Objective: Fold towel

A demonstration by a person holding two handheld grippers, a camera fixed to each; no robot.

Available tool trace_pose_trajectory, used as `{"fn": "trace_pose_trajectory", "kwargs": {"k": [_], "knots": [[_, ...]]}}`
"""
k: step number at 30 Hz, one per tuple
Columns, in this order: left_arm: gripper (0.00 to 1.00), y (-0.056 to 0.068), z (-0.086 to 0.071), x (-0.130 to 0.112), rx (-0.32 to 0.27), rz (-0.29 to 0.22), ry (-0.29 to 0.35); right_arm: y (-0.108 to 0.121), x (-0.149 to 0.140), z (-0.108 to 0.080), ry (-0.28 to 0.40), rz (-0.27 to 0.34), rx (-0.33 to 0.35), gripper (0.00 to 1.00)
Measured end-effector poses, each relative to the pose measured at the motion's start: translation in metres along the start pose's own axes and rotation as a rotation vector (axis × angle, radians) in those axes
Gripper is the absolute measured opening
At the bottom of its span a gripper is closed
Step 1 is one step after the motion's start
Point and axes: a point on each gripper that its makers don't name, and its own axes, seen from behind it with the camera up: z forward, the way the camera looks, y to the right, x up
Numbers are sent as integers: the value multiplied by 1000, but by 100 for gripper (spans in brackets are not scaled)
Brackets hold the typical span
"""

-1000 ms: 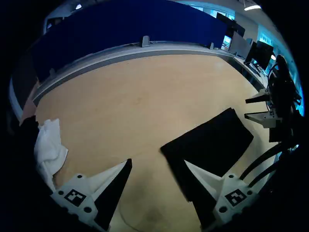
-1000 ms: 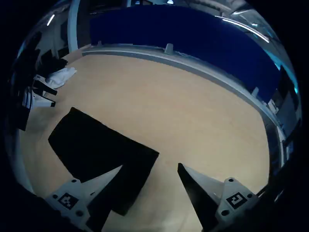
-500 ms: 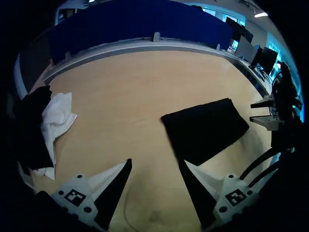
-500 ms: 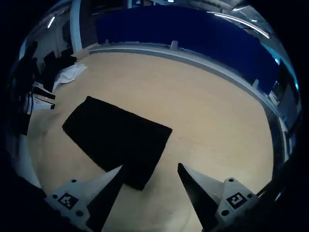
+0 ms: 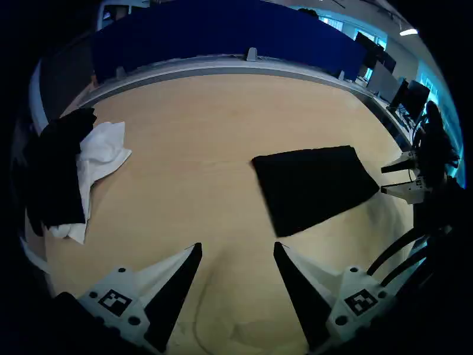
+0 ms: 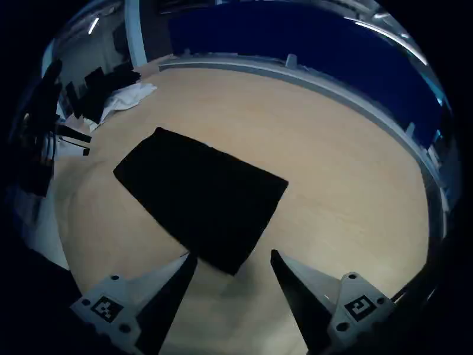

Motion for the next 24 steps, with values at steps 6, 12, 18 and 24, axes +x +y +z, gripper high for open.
{"fn": "trace_pose_trajectory", "kwargs": {"k": [6,12,18,24], "knots": [[90,0,-15,-16,12,-33,-2,-6,-15,7,-46,-30,49,73],[90,0,-26,-32,22,-69,-10,-7,-23,12,-70,-47,63,50],[90,4,-30,-43,12,-87,-24,-6,-27,15,-79,-52,61,23],[90,7,-28,-47,5,-92,-28,-8,-28,15,-94,-61,72,14]]}}
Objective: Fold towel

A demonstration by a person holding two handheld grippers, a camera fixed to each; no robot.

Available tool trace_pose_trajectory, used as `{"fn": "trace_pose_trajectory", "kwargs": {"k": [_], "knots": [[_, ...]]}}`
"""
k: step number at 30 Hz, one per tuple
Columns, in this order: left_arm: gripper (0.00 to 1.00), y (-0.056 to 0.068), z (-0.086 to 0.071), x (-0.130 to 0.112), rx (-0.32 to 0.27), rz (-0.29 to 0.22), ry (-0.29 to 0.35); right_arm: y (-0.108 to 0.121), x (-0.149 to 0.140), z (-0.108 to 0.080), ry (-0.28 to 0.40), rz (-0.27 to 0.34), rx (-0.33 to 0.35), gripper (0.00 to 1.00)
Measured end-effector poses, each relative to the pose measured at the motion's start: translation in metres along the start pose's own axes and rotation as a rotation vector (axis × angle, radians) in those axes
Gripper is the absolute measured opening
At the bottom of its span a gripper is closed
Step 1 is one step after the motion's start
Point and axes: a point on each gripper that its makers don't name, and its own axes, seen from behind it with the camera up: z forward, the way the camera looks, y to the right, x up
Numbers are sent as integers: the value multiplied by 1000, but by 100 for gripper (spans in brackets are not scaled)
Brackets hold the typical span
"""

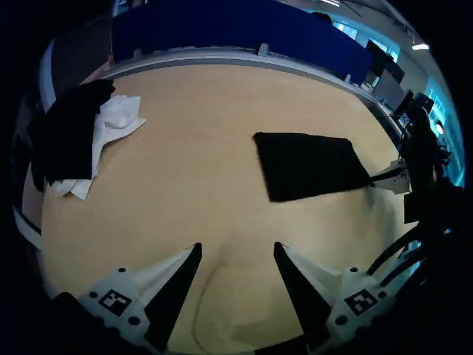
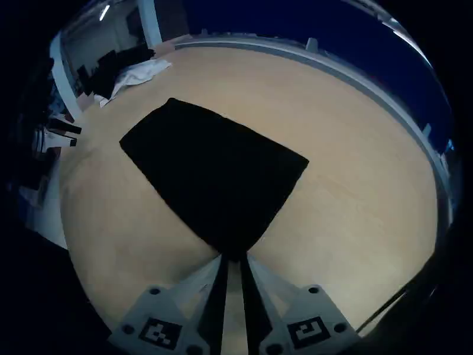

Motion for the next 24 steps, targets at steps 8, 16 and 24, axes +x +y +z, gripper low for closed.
{"fn": "trace_pose_trajectory", "kwargs": {"k": [8,16,24], "knots": [[90,4,0,1,-9,-3,1,2,6,-2,10,-13,-11,11],[90,4,-5,4,-8,-3,1,2,33,-19,48,-55,-25,11],[90,-1,-12,7,3,-12,14,-3,81,-35,103,-121,-37,11]]}}
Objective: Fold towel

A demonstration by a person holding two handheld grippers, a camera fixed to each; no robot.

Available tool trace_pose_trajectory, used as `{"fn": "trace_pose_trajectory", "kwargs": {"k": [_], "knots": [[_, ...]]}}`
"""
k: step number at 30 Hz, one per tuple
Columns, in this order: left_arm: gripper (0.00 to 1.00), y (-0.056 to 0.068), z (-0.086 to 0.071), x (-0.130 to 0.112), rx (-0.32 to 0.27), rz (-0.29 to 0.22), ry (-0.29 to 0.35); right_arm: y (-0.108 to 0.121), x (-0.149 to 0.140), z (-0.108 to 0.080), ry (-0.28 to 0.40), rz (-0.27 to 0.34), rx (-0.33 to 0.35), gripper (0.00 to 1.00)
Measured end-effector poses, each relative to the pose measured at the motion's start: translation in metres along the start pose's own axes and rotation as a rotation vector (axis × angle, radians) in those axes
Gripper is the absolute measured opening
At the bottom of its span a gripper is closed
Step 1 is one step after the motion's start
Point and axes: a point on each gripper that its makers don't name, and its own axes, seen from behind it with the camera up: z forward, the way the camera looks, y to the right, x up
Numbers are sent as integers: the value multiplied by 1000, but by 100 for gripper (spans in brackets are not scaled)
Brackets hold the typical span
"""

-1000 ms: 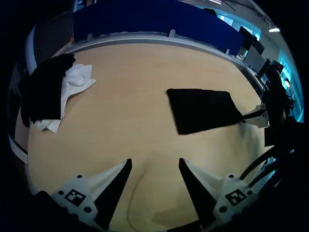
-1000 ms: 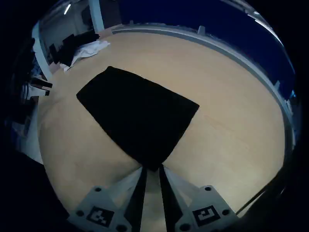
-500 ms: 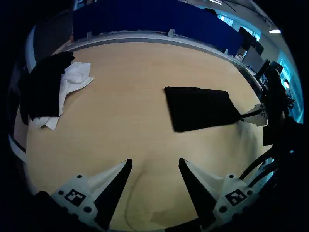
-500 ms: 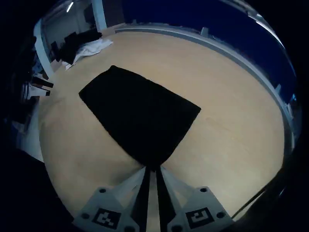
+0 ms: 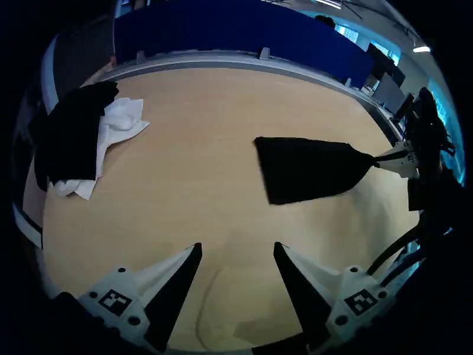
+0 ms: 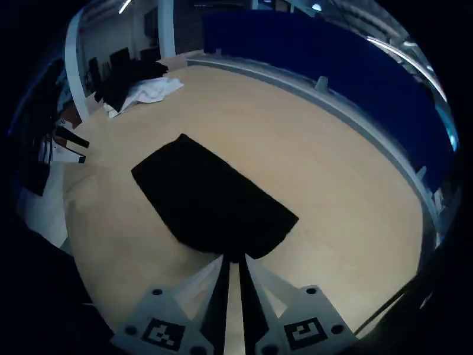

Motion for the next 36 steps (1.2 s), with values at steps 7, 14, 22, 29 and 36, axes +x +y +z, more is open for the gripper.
{"fn": "trace_pose_trajectory", "kwargs": {"k": [7,14,22,29,36], "knots": [[90,0,-8,2,-7,-22,16,-11,54,-4,54,-80,13,11],[90,1,-16,0,-16,-39,24,-31,100,-8,104,-164,38,11],[90,0,-22,2,-22,-52,42,-47,115,1,106,-195,61,11],[90,-5,-29,1,-16,-63,53,-73,130,20,115,-208,103,11],[90,-12,-38,1,3,-107,76,-124,140,59,117,-211,193,11]]}}
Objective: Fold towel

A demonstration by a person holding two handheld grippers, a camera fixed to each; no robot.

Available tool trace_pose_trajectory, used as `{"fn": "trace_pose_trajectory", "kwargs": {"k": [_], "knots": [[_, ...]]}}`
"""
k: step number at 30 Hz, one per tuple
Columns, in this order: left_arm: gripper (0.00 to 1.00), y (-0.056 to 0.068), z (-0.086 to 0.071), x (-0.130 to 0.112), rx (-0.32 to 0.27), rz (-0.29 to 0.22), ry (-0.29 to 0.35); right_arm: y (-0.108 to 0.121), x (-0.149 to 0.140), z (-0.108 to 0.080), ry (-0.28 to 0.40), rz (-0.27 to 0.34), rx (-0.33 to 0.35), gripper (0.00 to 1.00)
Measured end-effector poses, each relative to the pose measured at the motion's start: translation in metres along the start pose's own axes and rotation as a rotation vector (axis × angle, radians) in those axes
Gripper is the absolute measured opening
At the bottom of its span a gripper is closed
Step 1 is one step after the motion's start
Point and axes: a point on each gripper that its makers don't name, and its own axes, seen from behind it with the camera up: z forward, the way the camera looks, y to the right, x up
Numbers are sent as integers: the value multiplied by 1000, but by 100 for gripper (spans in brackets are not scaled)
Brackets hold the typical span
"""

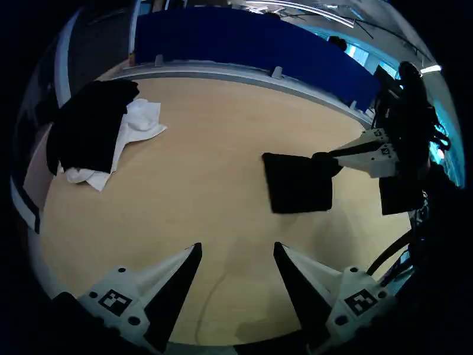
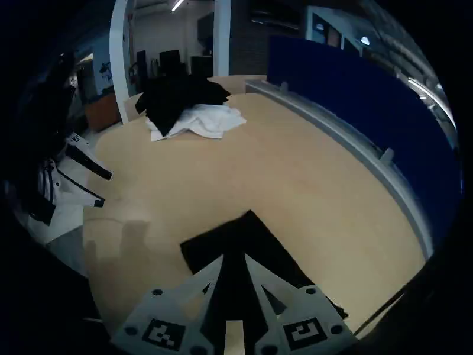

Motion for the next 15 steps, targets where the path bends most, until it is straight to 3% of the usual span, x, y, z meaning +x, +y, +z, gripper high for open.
{"fn": "trace_pose_trajectory", "kwargs": {"k": [6,15], "knots": [[90,-4,-5,-1,9,-52,16,-35,-7,38,-24,8,71,10],[90,-9,-8,-1,14,-55,18,-37,-5,38,-11,38,77,10]]}}
